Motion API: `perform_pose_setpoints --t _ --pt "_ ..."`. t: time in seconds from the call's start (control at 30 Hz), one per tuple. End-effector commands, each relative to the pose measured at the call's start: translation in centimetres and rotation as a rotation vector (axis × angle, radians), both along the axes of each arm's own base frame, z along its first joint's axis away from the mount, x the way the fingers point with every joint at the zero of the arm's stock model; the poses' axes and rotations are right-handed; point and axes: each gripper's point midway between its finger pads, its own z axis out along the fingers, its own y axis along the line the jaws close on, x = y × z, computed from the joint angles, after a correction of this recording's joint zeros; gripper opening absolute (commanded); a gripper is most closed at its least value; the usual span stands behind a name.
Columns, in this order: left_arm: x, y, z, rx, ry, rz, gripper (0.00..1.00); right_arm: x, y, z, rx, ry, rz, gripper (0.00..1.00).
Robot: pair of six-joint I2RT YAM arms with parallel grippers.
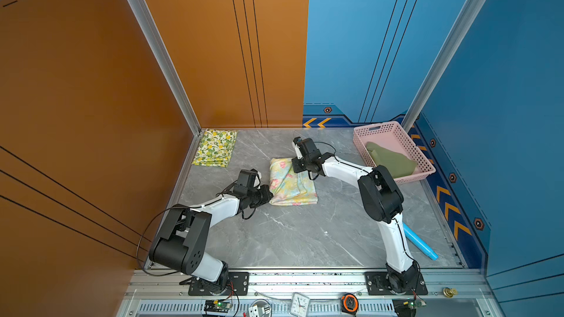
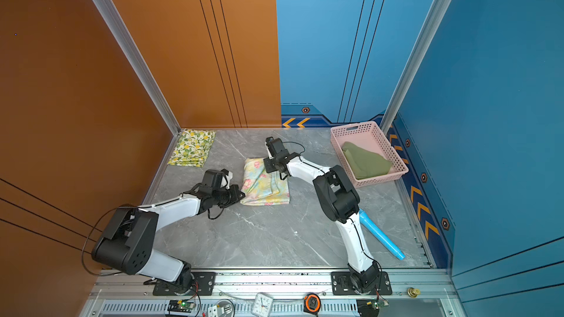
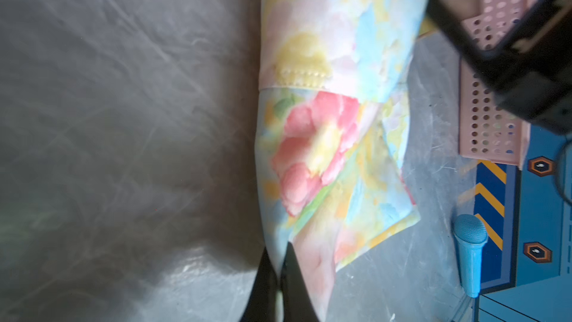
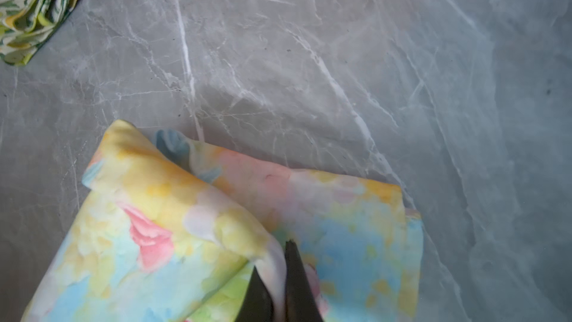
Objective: Fold and stack skirts
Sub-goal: Smooth out the skirt at the center of the table.
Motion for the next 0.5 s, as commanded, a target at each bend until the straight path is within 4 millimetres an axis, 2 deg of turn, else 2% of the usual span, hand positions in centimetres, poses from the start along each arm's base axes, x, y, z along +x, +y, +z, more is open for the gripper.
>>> perform_pose_setpoints --t 0.0,0.1,0.13,0.17,0.27,0.3,0.37,0.4,0.47 --pt "-3.7 0.4 -2.1 0.043 0.105 -0.042 0.0 1.2 -1.5 1.0 0.117 0.066 -0.123 0.26" --pt "-4.2 0.5 -2.2 0.057 0.107 -0.046 0.0 1.0 -1.6 1.3 0.121 0.067 -0.113 0.57" --pt "-4.3 0.5 -2.3 0.06 0.11 -0.046 0.0 0.9 -1.5 1.5 0.123 0.065 -0.107 0.64" --pt "-4.4 0.6 -2.4 0.066 0.117 -0.044 0.0 0.7 -1.5 1.7 0.124 0.066 -0.103 0.7" --pt "-4.5 1.1 -2.8 0.095 0.138 -0.032 0.0 -0.1 -2.2 2.4 0.118 0.072 -0.1 0.73" --pt "-4.5 1.2 -2.9 0.102 0.139 -0.026 0.05 -0.4 -2.4 2.6 0.116 0.073 -0.1 0.73" --pt "-4.5 1.4 -2.7 0.111 0.134 -0.02 0.38 -1.2 -3.5 2.0 0.104 0.094 -0.112 0.73" --pt "-4.3 1.4 -2.5 0.118 0.128 -0.018 0.5 -1.4 -4.1 3.0 0.116 0.085 -0.121 0.73" --pt "-4.0 1.6 -1.9 0.142 0.111 -0.017 0.63 -2.1 -5.5 2.8 0.13 0.112 -0.147 0.71"
